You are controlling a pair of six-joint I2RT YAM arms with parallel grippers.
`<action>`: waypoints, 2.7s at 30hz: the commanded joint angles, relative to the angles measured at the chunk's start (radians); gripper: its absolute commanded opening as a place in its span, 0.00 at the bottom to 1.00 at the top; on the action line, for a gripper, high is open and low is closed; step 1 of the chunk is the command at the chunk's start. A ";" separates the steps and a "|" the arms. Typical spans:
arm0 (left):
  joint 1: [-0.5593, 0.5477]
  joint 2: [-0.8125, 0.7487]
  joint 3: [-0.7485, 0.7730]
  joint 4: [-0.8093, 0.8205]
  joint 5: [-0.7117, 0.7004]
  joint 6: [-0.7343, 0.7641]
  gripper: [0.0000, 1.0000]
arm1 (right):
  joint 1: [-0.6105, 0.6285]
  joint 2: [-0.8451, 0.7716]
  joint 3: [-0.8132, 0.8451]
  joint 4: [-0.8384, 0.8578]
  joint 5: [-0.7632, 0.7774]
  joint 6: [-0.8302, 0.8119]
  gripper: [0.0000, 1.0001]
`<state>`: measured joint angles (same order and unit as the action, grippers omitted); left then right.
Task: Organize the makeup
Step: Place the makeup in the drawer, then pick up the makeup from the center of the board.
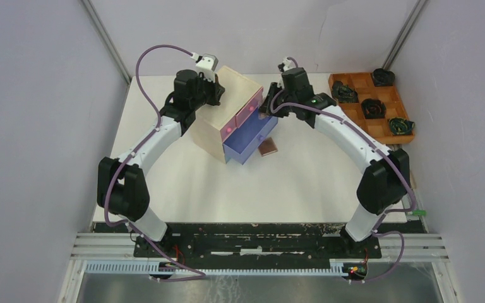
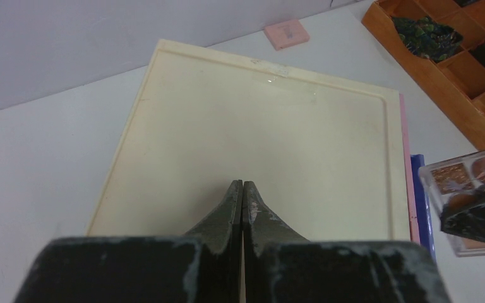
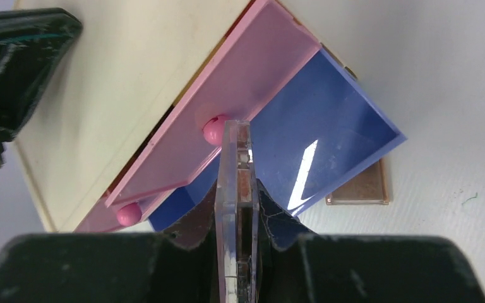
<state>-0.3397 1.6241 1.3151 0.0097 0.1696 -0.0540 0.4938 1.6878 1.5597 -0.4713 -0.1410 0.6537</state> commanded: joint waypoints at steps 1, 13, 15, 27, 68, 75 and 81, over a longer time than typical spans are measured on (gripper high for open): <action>0.002 0.076 -0.086 -0.373 0.002 0.035 0.03 | 0.032 0.056 0.049 0.052 0.057 0.017 0.01; 0.002 0.073 -0.085 -0.378 -0.006 0.039 0.03 | 0.050 0.130 0.101 -0.019 0.094 -0.022 0.44; 0.002 0.074 -0.085 -0.378 -0.008 0.039 0.03 | 0.050 0.135 0.118 -0.039 0.102 -0.033 0.51; 0.002 0.077 -0.080 -0.379 -0.004 0.039 0.03 | 0.098 -0.055 0.089 -0.094 0.223 -0.209 0.58; 0.002 0.135 -0.077 -0.391 -0.036 0.049 0.03 | 0.137 0.056 -0.785 0.960 0.368 -0.332 1.00; 0.002 0.148 -0.074 -0.394 -0.040 0.052 0.03 | 0.153 0.117 -0.774 1.013 0.384 -0.371 1.00; 0.002 0.161 -0.074 -0.394 -0.037 0.049 0.03 | 0.174 0.158 -0.723 0.976 0.405 -0.399 1.00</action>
<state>-0.3397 1.6604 1.3361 0.0113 0.1604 -0.0536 0.6502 1.8091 0.7681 0.4747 0.2348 0.2836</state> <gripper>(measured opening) 0.036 0.996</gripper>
